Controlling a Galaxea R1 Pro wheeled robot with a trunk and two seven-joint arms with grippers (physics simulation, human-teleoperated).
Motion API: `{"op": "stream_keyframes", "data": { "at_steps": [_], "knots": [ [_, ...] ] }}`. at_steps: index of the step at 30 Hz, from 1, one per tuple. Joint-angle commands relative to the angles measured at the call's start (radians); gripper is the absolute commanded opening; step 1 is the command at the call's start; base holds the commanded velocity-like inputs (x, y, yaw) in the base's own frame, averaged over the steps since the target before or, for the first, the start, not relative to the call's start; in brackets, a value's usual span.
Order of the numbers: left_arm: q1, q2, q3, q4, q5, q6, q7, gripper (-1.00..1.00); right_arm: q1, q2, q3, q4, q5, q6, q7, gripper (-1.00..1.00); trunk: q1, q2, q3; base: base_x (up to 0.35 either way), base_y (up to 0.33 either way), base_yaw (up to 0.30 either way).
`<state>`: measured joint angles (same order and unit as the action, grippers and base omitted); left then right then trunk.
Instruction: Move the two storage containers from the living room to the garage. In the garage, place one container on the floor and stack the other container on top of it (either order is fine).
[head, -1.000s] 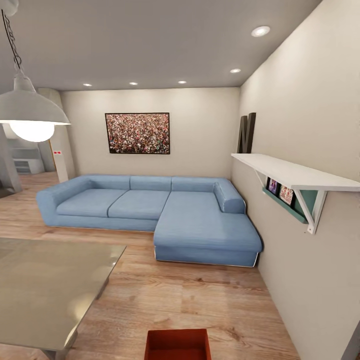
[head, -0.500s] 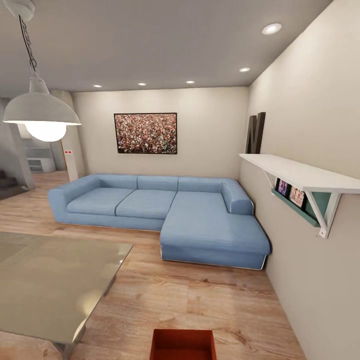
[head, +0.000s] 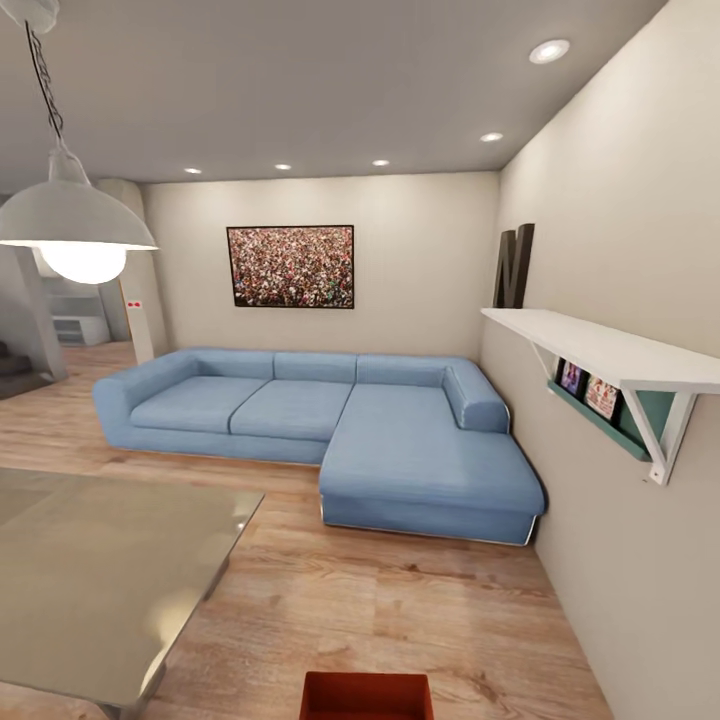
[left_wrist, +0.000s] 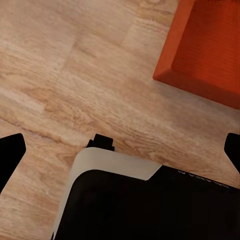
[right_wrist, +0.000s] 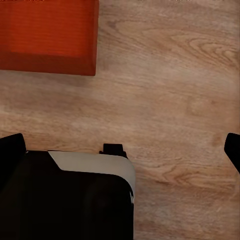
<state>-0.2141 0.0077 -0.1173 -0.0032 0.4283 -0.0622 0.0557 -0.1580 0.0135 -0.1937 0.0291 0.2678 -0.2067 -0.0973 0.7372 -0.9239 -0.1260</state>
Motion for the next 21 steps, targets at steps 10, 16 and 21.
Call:
{"op": "stream_keyframes", "data": {
  "at_steps": [10,16,21],
  "knots": [
    [-0.001,0.0,-0.008,0.0,0.007,-0.002,0.003,1.0,-0.001,0.0,-0.009,0.003,0.01,-0.005,-0.007,1.0,0.0,-0.001,-0.001,0.008,0.0,-0.041],
    [-0.001,0.0,-0.008,0.0,0.007,-0.002,0.003,1.0,-0.002,0.0,-0.009,0.003,0.01,-0.005,-0.007,1.0,0.0,-0.001,-0.001,0.0,0.0,-0.162],
    [-0.001,0.0,-0.008,0.0,0.007,-0.002,0.003,1.0,-0.002,0.0,-0.009,0.003,0.01,-0.005,-0.007,1.0,0.0,-0.001,-0.001,0.0,0.0,-0.031]
  ]
}}
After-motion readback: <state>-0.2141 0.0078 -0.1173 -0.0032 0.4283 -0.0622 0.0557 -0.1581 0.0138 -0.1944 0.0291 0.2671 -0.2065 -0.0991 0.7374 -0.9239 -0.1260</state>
